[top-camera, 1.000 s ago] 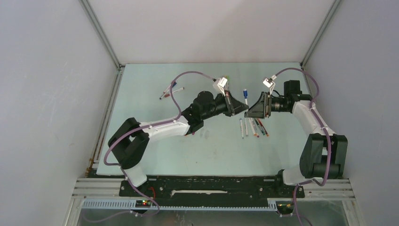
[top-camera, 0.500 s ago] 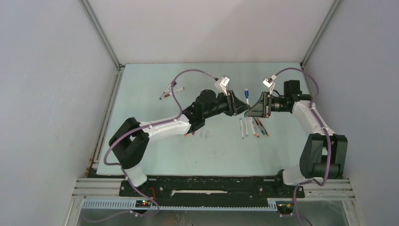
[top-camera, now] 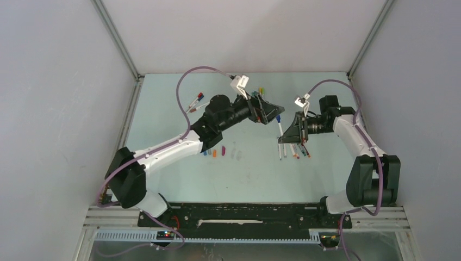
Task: Open the pen caps
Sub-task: Pick up the pen from the center of the board, then open the pen cap from the pen.
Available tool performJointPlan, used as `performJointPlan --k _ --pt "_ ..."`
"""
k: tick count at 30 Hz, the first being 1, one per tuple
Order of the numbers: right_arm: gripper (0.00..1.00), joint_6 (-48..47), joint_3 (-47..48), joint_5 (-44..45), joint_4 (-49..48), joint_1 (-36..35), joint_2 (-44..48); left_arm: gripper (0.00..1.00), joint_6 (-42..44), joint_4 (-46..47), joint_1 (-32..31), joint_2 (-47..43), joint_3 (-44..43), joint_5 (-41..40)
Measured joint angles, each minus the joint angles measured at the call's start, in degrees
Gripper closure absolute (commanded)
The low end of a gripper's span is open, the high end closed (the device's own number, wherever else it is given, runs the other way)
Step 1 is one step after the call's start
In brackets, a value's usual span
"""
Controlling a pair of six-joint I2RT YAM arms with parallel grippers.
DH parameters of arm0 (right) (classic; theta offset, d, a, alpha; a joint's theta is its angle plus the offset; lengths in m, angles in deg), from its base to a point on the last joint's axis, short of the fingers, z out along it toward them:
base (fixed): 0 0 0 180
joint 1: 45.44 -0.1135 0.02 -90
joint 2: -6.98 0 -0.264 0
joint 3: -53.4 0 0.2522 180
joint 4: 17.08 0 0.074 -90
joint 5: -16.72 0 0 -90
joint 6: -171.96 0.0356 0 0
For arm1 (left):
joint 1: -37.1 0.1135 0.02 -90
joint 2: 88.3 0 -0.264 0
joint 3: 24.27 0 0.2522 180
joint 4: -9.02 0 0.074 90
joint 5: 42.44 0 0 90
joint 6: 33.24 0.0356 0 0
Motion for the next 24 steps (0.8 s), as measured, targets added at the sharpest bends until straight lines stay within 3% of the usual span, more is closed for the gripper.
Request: performJointPlan --k 7,15,24 --pt "1.00 -6.3 1.7 1.2 5.2 -2.5 -0.1 0.04 -2.9 5.9 2.9 1.0 1.7 5.1" --pt "1.00 -8.5 1.8 1.4 7.2 -2.4 -0.1 0.27 -8.2 12.4 2.9 5.7 1.8 11.0" --pt "1.00 -8.7 2.1 1.4 7.8 -2.3 -0.4 0.37 -12.9 17.1 2.8 9.2 1.9 14.8"
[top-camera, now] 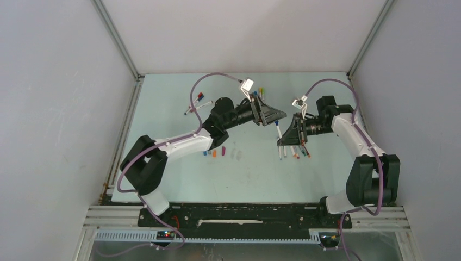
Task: Open the pen caps
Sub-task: Open the pen cap from the pen.
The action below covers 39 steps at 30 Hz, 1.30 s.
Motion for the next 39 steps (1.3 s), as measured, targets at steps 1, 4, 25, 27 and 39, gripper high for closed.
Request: performJointPlan --k 1,4,25,27,39 --pt "1.00 0.0 0.0 0.0 0.0 0.1 0.0 0.39 -0.4 0.5 0.0 0.1 0.3 0.2" --pt "1.00 0.0 0.0 0.0 0.0 0.6 0.0 0.43 -1.2 1.5 0.0 0.3 1.1 0.7" --pt "0.65 0.8 0.2 -0.9 0.4 1.2 -0.9 1.00 -3.2 3.3 0.2 2.7 1.8 1.3" --pt "0.63 1.2 0.2 -0.9 0.0 1.2 -0.9 1.00 -2.2 2.0 -0.1 2.7 1.8 1.3" --pt "1.00 3.7 0.2 -1.7 -1.4 2.3 -1.2 1.00 0.9 -2.3 -2.5 2.7 1.8 0.2"
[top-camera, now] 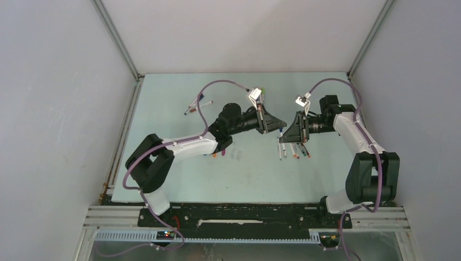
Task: Open the pen caps
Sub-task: Open the pen cap from the pen, then place the pen at the center of the board.
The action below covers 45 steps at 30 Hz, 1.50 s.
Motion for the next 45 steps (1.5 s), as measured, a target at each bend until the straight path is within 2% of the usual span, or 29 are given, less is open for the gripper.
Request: performJointPlan --k 7,12,14,19,25,30,34,40,45 --pt "1.00 -0.4 0.5 -0.7 -1.5 -1.3 -0.6 1.00 0.9 0.4 1.1 -2.4 2.0 -3.5" --pt "1.00 -1.7 4.1 -2.6 -4.0 -3.5 -2.0 1.00 1.8 0.0 3.6 -4.7 2.1 -2.4" --pt "1.00 -3.3 4.4 -0.7 -1.3 -4.1 -2.9 1.00 2.7 1.6 6.0 -5.0 1.2 -6.0" --pt "1.00 -5.6 3.9 2.0 3.9 -5.4 -5.2 1.00 4.5 6.6 16.5 -8.2 -1.1 -15.5" --pt "1.00 -3.6 3.9 8.2 3.3 -6.3 -5.4 1.00 7.2 8.0 16.0 -13.9 -0.9 -15.9" --pt "1.00 1.0 1.8 16.7 -2.3 -1.6 -3.3 1.00 9.9 -0.9 16.0 -19.9 4.6 -12.6" --pt "1.00 5.3 -0.7 26.9 -7.7 2.6 -0.6 1.00 11.1 -8.9 15.8 -22.6 10.4 -10.2" --pt "0.98 10.1 -1.0 38.4 -12.7 7.6 -1.8 1.00 12.6 -18.1 12.7 -23.2 17.5 -9.5" --pt "0.96 12.4 -1.1 44.8 -14.9 11.9 -4.5 1.00 13.9 -20.9 8.7 -22.2 18.4 -9.7"
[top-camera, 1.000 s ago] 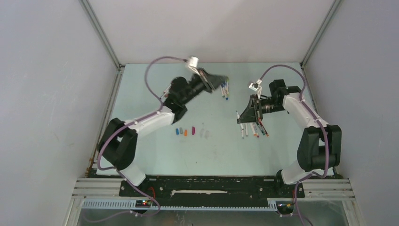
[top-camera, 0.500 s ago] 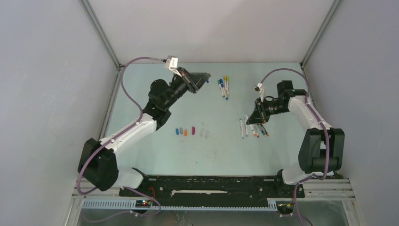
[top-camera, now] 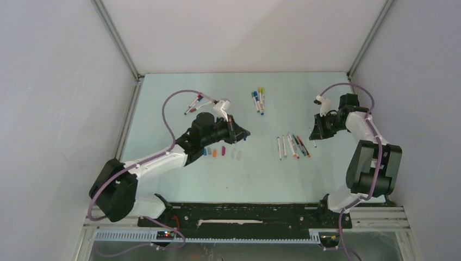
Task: Open the pen caps
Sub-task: Place the pen at the center of the board.
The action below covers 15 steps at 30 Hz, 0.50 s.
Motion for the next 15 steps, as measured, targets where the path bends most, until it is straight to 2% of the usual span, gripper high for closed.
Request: performJointPlan --k 15 --pt "0.90 2.7 0.0 8.7 -2.4 0.4 -9.0 0.98 2.9 -4.9 -4.2 8.8 -1.0 -1.9"
